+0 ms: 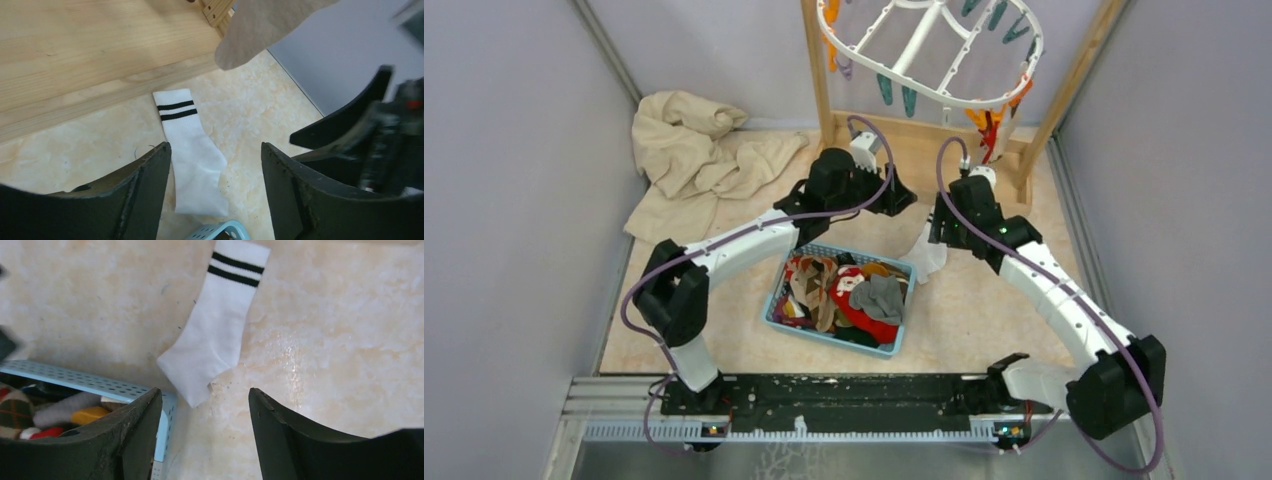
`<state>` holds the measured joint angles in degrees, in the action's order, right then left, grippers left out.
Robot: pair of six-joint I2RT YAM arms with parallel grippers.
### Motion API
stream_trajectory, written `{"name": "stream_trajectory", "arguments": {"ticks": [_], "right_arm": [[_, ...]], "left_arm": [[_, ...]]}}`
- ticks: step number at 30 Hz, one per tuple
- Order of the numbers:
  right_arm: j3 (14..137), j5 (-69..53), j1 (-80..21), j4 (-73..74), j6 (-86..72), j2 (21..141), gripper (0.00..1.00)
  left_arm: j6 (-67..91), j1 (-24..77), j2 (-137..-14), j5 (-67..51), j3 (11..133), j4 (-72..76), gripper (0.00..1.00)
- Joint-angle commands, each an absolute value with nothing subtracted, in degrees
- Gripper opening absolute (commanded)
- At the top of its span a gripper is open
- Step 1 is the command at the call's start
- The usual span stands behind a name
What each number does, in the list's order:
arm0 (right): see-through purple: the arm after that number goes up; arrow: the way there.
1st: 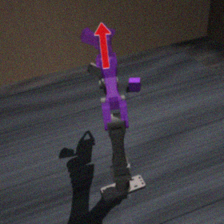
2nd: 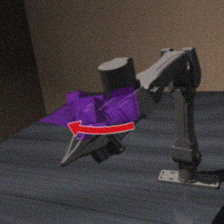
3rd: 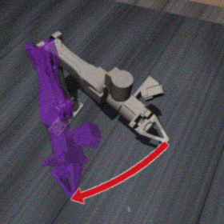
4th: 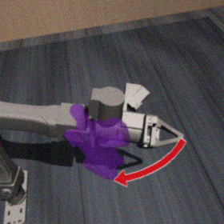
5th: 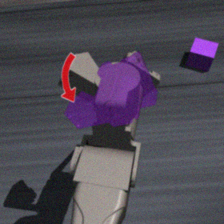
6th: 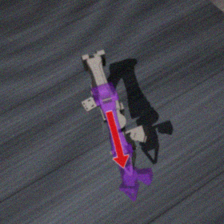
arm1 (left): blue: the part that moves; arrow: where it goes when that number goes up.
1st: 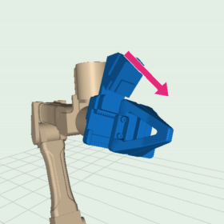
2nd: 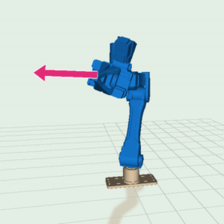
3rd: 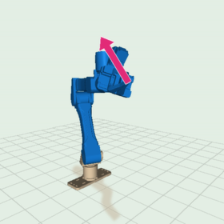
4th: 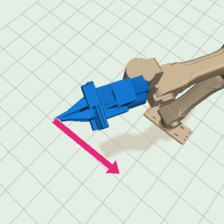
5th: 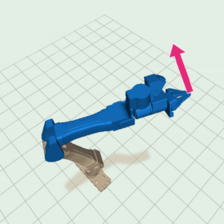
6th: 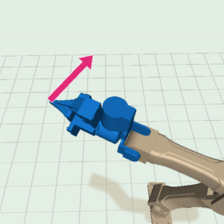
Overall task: Remove the socks clipped to the hanger
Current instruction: Pick up the sock at the center of the board.
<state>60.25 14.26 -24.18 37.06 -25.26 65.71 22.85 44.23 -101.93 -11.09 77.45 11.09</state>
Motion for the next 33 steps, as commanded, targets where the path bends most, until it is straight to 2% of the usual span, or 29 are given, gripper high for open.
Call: {"name": "stream_trajectory", "arguments": {"ticks": [1,6,16,21,26,29,31,32,33], "right_arm": [[58.1,14.6,-23.8,36.5,-29.5,69.9,0.65],[56.7,13.0,-23.8,34.3,-30.4,76.5,0.66],[52.8,10.5,-23.7,27.1,-31.4,87.1,0.66],[53.8,11.3,-23.5,24.8,-31.2,93.3,0.62],[54.8,12.5,-22.5,22.6,-30.9,95.9,0.46],[55.7,13.1,-21.6,22.2,-29.8,95.5,0.25],[56.5,12.8,-21.2,22.3,-28.6,94.8,0.05],[57.0,12.8,-21.1,22.6,-28.0,94.2,0.00],[57.3,12.4,-21.1,22.7,-27.5,93.4,0.00]], "left_arm": [[21.2,43.4,-97.2,-9.4,76.9,9.3,0.76],[21.2,42.3,-95.0,-9.4,76.0,8.1,0.81],[21.4,40.8,-91.8,-10.0,74.4,7.9,0.82],[21.4,40.6,-91.1,-10.1,73.8,7.7,0.82],[21.2,40.4,-90.3,-10.2,73.4,7.5,0.81],[21.0,40.2,-89.9,-10.2,73.5,7.1,0.81],[20.9,40.0,-89.5,-10.1,73.4,6.9,0.81],[20.8,40.0,-89.4,-10.1,73.4,6.8,0.80],[20.7,39.9,-89.2,-10.0,73.5,6.6,0.80]]}}
